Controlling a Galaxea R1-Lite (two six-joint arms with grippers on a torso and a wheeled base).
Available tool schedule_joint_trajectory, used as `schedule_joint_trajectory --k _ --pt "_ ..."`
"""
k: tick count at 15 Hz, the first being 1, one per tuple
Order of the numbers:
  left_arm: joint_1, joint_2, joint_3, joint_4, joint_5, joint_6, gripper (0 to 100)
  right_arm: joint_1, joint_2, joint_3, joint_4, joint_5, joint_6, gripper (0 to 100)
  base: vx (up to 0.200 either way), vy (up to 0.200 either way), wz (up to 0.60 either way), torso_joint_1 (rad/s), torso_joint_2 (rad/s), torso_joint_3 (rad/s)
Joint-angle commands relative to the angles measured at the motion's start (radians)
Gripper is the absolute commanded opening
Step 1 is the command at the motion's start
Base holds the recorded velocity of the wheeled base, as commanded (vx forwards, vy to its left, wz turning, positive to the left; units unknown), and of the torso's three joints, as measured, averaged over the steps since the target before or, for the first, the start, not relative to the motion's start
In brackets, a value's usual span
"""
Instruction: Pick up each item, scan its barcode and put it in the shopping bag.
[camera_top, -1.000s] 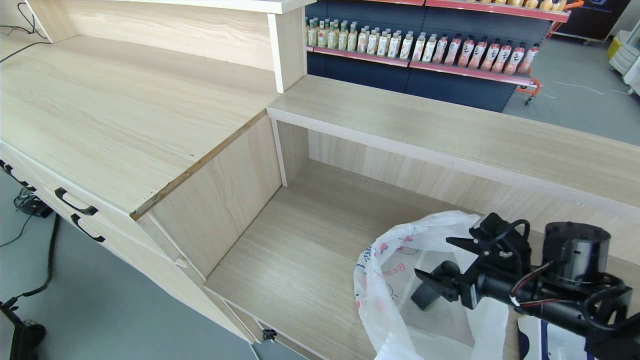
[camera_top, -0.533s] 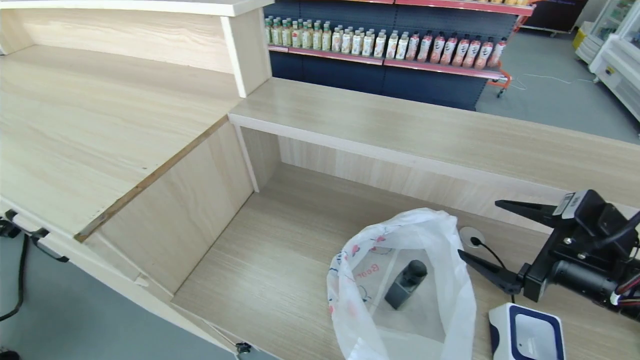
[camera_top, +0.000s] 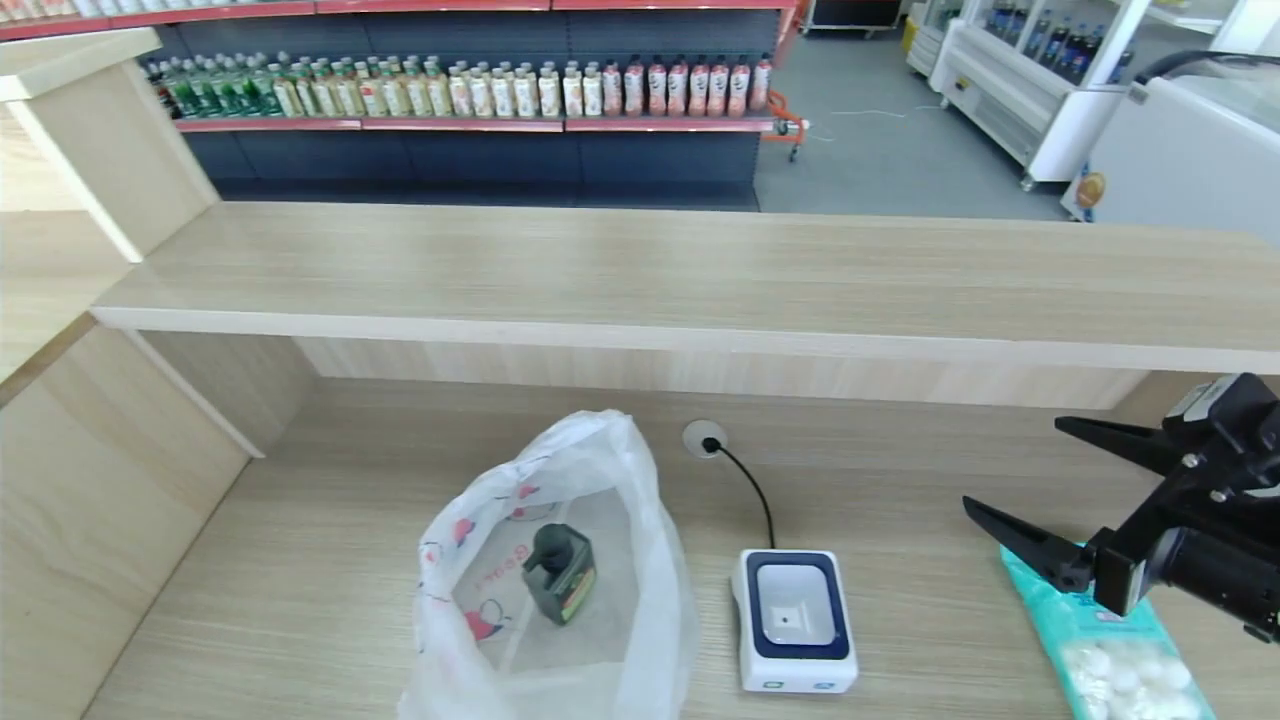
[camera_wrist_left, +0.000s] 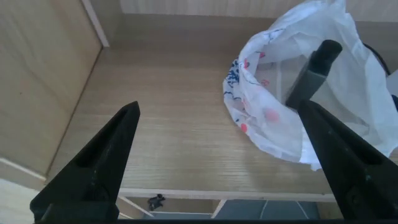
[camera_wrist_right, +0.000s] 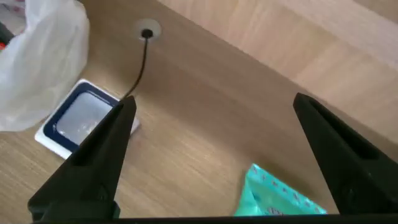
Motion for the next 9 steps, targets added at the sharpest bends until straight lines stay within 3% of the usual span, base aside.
schedule_joint_trajectory --k 1,4,7,9 --pt "0.000 0.000 0.000 0.000 0.000 0.000 100 -0.004 -0.005 -0.010 0.051 -0.028 0.057 100 0.000 0.000 -0.60 0.002 0.00 0.007" --pt "0.000 0.000 0.000 0.000 0.000 0.000 100 -0.046 0.020 -0.025 0.228 -0.081 0.173 100 0.000 0.000 0.00 0.000 0.00 0.000" --pt "0.000 0.000 0.000 0.000 0.000 0.000 100 -0.064 0.124 -0.027 0.254 -0.083 0.308 100 0.000 0.000 0.00 0.000 0.00 0.000" --pt "0.000 0.000 0.000 0.000 0.000 0.000 100 -0.116 0.210 -0.033 0.255 -0.083 0.315 100 0.000 0.000 0.00 0.000 0.00 0.000"
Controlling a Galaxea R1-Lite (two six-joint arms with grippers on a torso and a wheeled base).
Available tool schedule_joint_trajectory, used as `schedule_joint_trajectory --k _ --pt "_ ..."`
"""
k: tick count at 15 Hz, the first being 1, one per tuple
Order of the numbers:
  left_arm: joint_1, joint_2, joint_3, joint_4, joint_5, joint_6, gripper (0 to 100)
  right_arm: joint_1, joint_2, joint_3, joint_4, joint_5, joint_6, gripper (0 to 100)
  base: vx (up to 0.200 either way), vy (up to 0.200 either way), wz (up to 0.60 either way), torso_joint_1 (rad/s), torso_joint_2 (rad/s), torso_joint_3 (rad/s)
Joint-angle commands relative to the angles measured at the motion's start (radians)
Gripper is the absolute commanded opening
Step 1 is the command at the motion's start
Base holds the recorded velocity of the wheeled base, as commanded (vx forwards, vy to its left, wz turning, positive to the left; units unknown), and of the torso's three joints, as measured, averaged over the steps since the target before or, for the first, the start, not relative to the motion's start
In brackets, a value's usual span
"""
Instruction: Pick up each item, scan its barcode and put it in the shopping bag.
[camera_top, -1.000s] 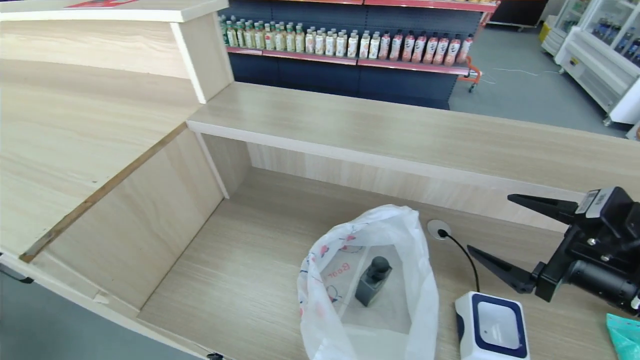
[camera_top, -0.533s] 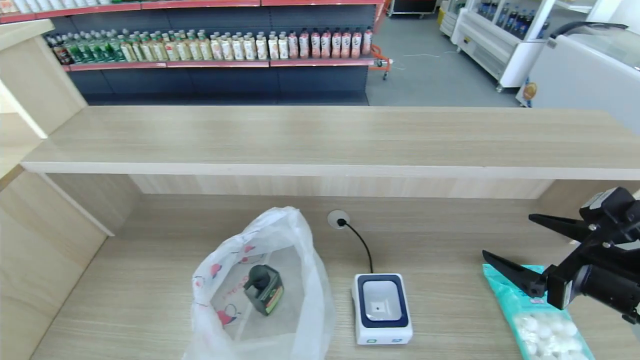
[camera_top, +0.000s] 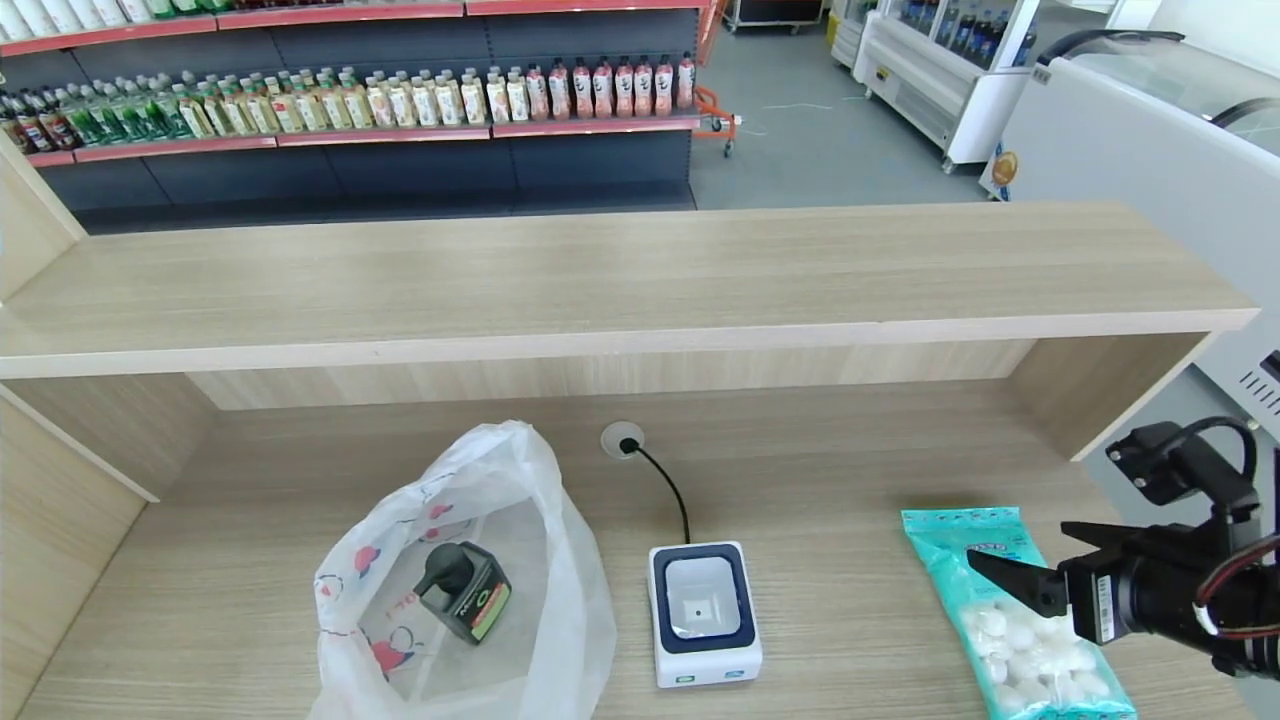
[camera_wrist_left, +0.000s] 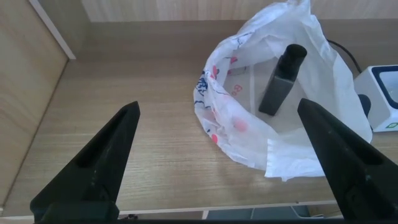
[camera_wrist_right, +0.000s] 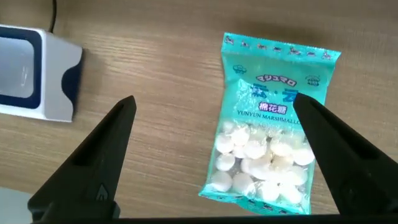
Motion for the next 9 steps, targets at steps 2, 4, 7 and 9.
schedule_joint_trajectory --k 2,4,7,9 --pt "0.000 0.000 0.000 0.000 0.000 0.000 100 -0.087 0.172 -0.006 0.001 -0.018 0.007 100 0.000 0.000 0.00 0.000 0.00 0.000" --pt "0.000 0.000 0.000 0.000 0.000 0.000 100 -0.123 0.221 -0.009 -0.001 -0.039 0.018 100 0.000 0.000 0.00 0.000 0.00 0.000" --pt "0.000 0.000 0.000 0.000 0.000 0.000 100 -0.161 0.286 -0.028 0.001 -0.039 0.087 100 0.000 0.000 0.00 0.000 0.00 0.000" --pt "0.000 0.000 0.000 0.000 0.000 0.000 100 -0.161 0.338 -0.060 0.019 -0.039 0.162 100 0.000 0.000 0.00 0.000 0.00 0.000"
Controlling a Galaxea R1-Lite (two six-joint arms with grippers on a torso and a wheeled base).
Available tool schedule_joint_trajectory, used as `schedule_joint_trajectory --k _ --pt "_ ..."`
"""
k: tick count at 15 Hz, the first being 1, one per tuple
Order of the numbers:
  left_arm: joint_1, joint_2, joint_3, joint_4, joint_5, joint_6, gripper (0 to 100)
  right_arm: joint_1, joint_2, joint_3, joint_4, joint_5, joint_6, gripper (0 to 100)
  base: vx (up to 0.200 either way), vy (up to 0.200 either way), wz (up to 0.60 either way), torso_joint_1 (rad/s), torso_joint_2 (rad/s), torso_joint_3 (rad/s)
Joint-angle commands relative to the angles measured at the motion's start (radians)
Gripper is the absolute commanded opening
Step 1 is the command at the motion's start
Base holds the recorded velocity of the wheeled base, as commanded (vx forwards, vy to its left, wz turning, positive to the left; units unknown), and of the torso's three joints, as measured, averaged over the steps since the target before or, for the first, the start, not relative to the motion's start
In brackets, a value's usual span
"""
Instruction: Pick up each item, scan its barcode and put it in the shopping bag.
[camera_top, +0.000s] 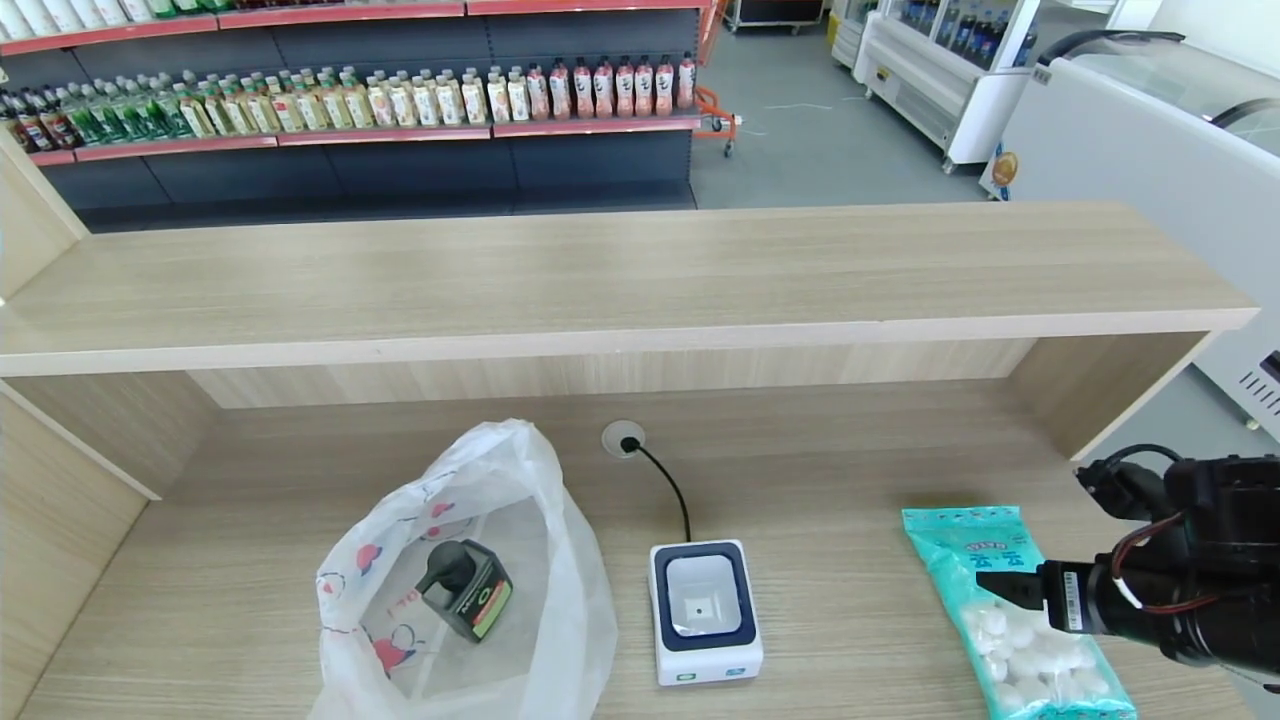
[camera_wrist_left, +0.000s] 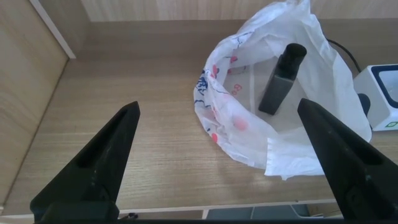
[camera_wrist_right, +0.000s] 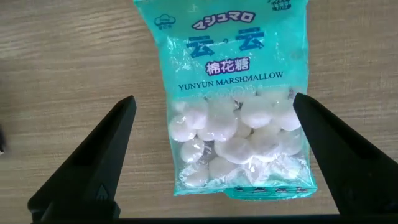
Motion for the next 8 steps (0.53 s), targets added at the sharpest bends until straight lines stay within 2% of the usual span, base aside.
schedule_joint_trajectory --k 1,8 --pt "0.000 0.000 0.000 0.000 0.000 -0.001 100 -0.004 0.089 -0.041 0.028 0.001 0.031 100 0.000 0.000 0.00 0.000 0.00 0.000" --pt "0.000 0.000 0.000 0.000 0.000 -0.001 100 0.000 0.219 -0.116 0.034 0.003 0.043 100 0.000 0.000 0.00 0.000 0.00 0.000"
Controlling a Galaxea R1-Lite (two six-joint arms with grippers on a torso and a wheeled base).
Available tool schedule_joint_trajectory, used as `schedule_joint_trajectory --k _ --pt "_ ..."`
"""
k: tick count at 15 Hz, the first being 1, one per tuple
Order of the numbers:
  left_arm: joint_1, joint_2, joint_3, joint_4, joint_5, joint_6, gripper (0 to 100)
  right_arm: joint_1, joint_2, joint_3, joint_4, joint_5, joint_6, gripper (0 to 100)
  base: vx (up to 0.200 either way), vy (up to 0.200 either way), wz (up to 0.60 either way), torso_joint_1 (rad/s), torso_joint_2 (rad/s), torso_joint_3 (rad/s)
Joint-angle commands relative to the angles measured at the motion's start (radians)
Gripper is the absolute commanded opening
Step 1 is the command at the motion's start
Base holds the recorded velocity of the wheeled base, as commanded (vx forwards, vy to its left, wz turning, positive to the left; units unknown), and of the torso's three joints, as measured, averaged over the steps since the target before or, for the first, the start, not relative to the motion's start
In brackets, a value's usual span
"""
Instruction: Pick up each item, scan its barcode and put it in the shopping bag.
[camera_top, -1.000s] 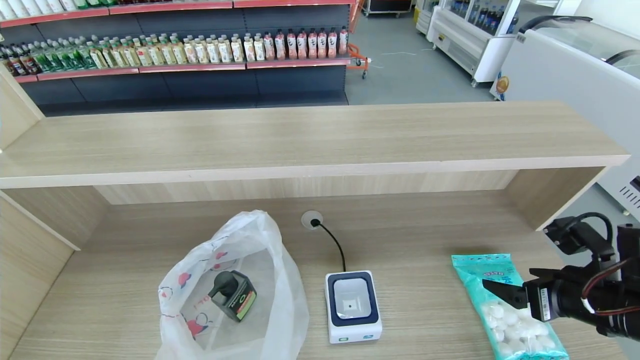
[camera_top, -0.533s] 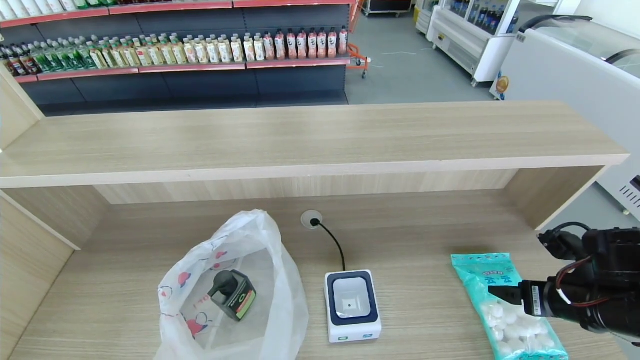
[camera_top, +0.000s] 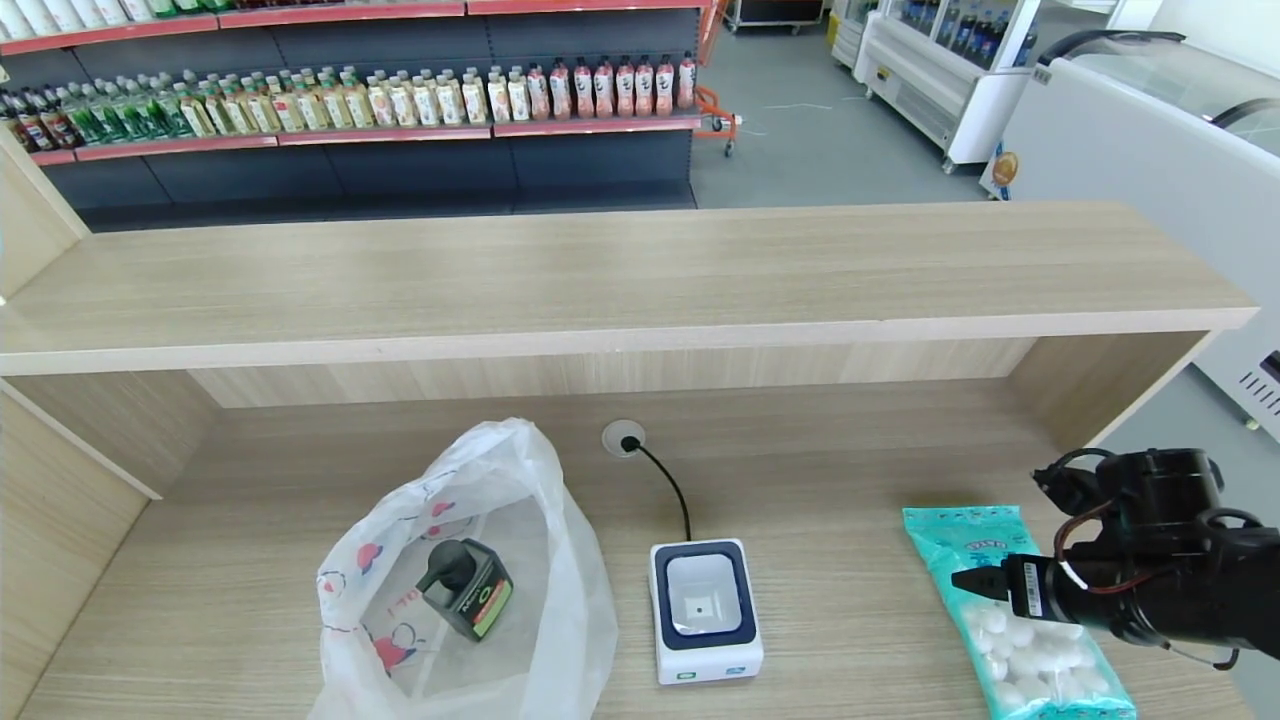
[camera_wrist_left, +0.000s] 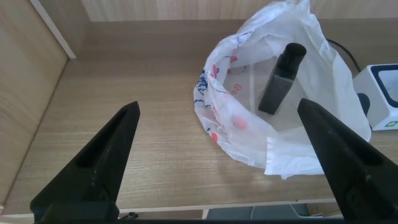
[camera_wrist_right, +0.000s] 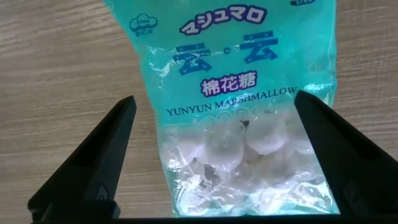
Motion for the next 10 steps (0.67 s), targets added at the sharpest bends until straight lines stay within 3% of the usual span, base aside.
schedule_joint_trajectory --k 1,4,10 --pt "0.000 0.000 0.000 0.000 0.000 0.000 100 0.003 0.063 -0.022 0.001 0.002 -0.005 100 0.000 0.000 0.00 0.000 0.00 0.000" --pt "-0.001 0.000 0.000 0.000 0.000 0.000 100 0.006 0.097 -0.041 0.003 -0.004 -0.042 100 0.000 0.000 0.00 0.000 0.00 0.000" --pt "-0.001 0.000 0.000 0.000 0.000 0.000 100 0.000 0.110 -0.029 0.004 -0.133 -0.131 100 0.000 0.000 0.00 0.000 0.00 0.000"
